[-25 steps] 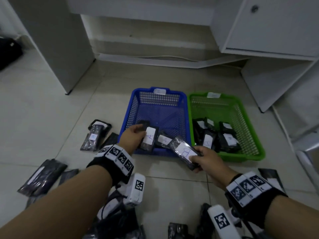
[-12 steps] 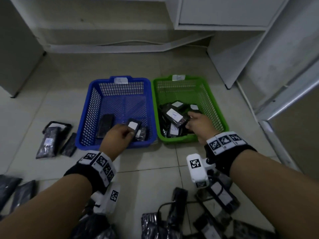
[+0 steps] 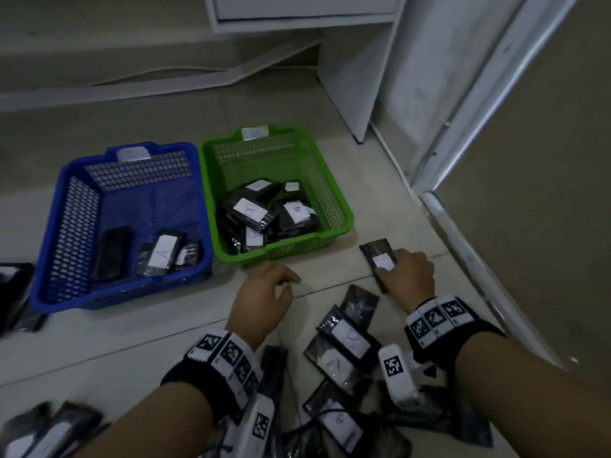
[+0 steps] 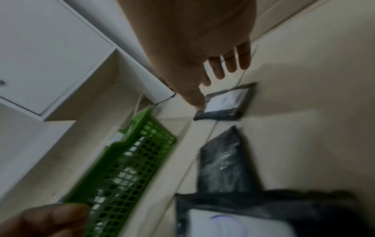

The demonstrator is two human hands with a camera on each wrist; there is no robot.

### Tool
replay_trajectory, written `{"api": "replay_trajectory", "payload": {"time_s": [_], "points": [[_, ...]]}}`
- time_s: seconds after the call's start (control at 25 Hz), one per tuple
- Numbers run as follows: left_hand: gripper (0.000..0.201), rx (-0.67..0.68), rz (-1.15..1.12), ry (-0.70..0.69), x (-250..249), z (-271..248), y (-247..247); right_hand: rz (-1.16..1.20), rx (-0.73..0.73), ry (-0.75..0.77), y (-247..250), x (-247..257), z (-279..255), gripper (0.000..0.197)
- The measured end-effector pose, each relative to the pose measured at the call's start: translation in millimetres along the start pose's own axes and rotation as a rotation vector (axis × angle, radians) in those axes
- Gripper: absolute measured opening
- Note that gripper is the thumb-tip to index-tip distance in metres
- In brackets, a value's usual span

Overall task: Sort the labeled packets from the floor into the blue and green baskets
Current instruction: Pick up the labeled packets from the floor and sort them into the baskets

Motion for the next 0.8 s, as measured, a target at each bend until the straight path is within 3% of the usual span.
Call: {"api": "replay_trajectory", "payload": {"time_s": [0.12,0.32,0.44,0.52,0.64,0.72,0.8], "points": [[0.025,0.116,-0.04,0.048,-10.4,-11.8,-43.4,-0.107,0.089,-0.071,-19.0,-38.6,3.0,0.057],[0.064,0.479,0.127,0.016,-16.9,-12.9,-99.9,0.079,0.103,-0.071,-24.2,-46.3,11.4,0.045],[0.075,0.557,0.193,0.088,-12.8,-13.4,-110.5,0.334,0.099,-0.13,-20.8,-43.6,12.4,0.027],[0.068,0.536,0.184,0.13,-12.1,-13.2,-107.5,0.516,0.091,-0.212,-17.3,-42.2,6.6,0.022],[0.038,0.473,0.086,0.233,-8.6,-12.6,-96.4,0.863,0.055,-0.382,-5.3,-36.0,-8.8,0.013],[0.02,0.439,-0.123,0.359,-4.8,-13.0,-84.3,1.054,0.028,-0.421,6.3,-26.3,-18.9,0.014],[0.018,0.378,-0.421,0.54,-1.6,-12.4,-66.2,1.171,0.004,-0.408,15.6,-14.7,-27.8,0.022]]}}
Point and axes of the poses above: each hand's wrist, its own z-axis towards the middle knuckle, its own y-axis out of the back of the hand, x = y × z, the point moved 5 cm from there along z, towards the middle knuckle, and after that the axes turned 8 degrees about -x, right-handed, at the moved point
